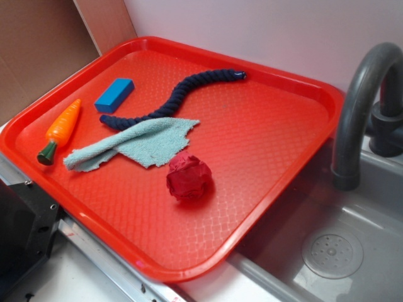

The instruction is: Grab the red paper.

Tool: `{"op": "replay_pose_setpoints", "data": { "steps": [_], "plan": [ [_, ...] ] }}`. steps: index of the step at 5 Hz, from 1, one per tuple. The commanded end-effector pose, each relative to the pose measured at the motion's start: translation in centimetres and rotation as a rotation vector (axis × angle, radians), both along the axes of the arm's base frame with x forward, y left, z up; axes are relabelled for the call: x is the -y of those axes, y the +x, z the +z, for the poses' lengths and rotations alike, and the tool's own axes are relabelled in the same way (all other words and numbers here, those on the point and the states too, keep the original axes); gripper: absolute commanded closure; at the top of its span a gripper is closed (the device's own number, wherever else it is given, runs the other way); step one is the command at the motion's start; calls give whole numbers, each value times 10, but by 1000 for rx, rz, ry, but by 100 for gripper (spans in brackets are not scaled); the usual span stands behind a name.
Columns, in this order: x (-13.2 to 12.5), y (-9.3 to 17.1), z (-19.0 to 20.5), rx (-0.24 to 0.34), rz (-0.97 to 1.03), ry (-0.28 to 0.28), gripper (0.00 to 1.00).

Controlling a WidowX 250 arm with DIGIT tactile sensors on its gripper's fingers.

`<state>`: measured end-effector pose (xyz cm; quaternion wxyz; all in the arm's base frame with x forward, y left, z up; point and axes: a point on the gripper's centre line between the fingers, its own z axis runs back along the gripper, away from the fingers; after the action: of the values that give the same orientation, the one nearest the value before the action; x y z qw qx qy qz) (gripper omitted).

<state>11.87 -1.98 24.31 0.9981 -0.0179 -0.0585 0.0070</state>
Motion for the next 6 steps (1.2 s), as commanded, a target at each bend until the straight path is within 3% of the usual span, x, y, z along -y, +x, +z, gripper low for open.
{"op": "replay_pose_setpoints", "data": {
  "steps": [1, 2, 3, 4, 5, 6],
  "plan": [
    [0, 0, 0, 0, 0, 0, 0],
    [1, 25, -17, 22, -137, 80, 0],
    [10, 41, -28, 73, -290, 116, 0],
    [40, 59, -46, 125, -537, 107, 0],
    [75, 67, -72, 109, -782, 94, 0],
    [80, 70, -87, 145, -938, 38, 0]
  ]
}}
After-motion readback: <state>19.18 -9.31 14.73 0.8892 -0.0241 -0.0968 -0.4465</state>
